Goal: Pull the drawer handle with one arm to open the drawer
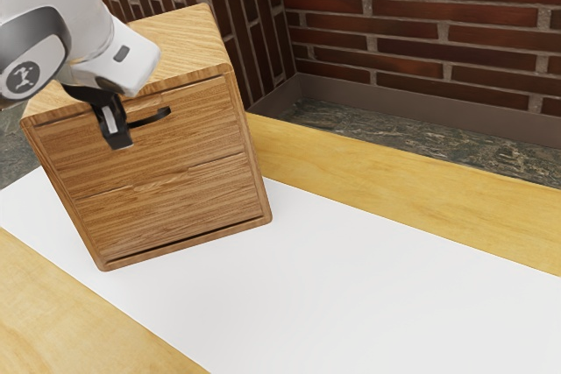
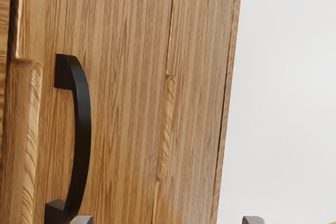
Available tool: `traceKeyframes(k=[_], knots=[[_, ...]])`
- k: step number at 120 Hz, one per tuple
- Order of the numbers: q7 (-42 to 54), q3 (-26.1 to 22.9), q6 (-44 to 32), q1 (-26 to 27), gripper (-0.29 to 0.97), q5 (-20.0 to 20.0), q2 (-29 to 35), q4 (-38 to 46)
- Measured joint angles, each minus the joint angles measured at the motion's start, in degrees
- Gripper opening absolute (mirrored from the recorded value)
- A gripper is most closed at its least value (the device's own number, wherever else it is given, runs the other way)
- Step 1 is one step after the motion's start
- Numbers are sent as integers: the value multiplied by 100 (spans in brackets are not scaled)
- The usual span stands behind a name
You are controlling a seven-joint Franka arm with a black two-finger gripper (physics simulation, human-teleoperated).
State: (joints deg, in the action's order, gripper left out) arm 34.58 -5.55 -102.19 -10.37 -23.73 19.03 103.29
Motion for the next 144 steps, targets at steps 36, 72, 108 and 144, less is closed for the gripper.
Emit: traceKeyframes(k=[36,72,108,144], knots=[[840,17,-695,-295,24,104,-516,-57],[1429,141,-958,-367,23,298,-898,-304],[1801,285,-1013,-369,23,404,-903,-300],[2015,291,-1014,-379,-1,521,-909,-254]])
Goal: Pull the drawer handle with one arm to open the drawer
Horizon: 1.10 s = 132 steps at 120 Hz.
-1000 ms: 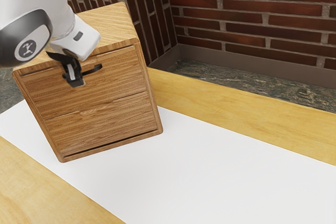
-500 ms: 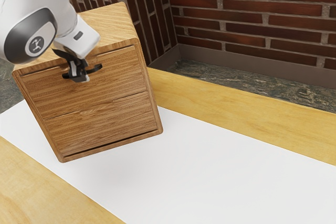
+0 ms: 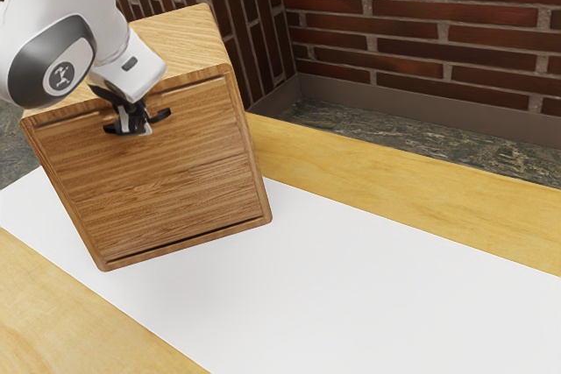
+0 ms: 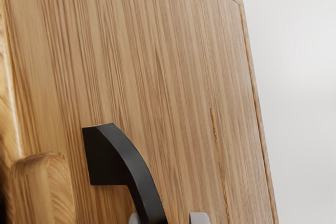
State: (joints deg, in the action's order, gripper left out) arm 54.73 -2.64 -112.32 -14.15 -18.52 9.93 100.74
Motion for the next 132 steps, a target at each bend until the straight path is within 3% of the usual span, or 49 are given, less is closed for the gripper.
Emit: traceKeyframes(k=[42,99,132], knots=[[124,-143,316,77,-11,250,553,425],[164,-431,339,31,-11,493,1028,928],[148,-471,314,32,-10,612,1673,1485]])
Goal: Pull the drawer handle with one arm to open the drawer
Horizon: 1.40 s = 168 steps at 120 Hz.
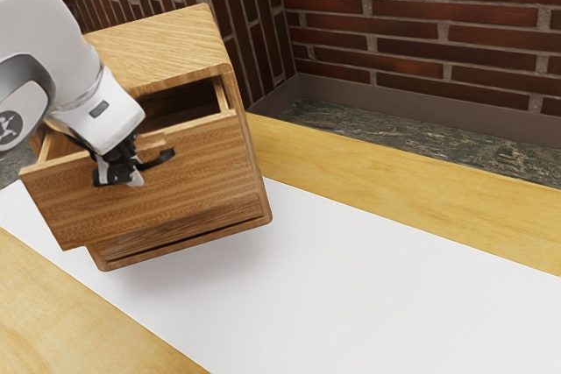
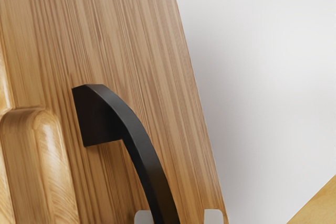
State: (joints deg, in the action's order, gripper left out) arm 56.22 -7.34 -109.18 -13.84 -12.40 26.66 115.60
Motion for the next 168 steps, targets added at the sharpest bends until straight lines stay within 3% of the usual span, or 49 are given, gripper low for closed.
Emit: traceKeyframes(k=[121,168], knots=[[-519,-906,-324,-33,-11,-73,1399,1203],[-755,-1179,-114,-28,-10,167,1747,1311]])
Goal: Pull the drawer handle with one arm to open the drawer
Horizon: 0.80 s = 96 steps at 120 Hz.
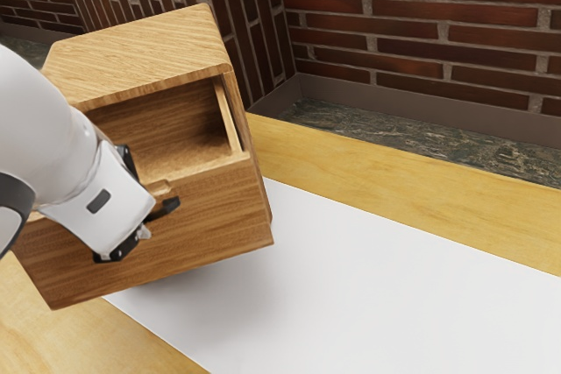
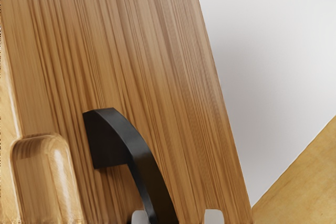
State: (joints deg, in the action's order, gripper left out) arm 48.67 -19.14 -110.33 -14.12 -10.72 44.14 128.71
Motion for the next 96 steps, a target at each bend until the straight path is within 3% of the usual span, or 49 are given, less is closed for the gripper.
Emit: traceKeyframes(k=[35,76,96], knots=[[-138,-48,126,-2,-9,49,35,43],[-199,-98,238,-69,7,119,35,40],[-220,-295,230,-138,5,112,47,36]])
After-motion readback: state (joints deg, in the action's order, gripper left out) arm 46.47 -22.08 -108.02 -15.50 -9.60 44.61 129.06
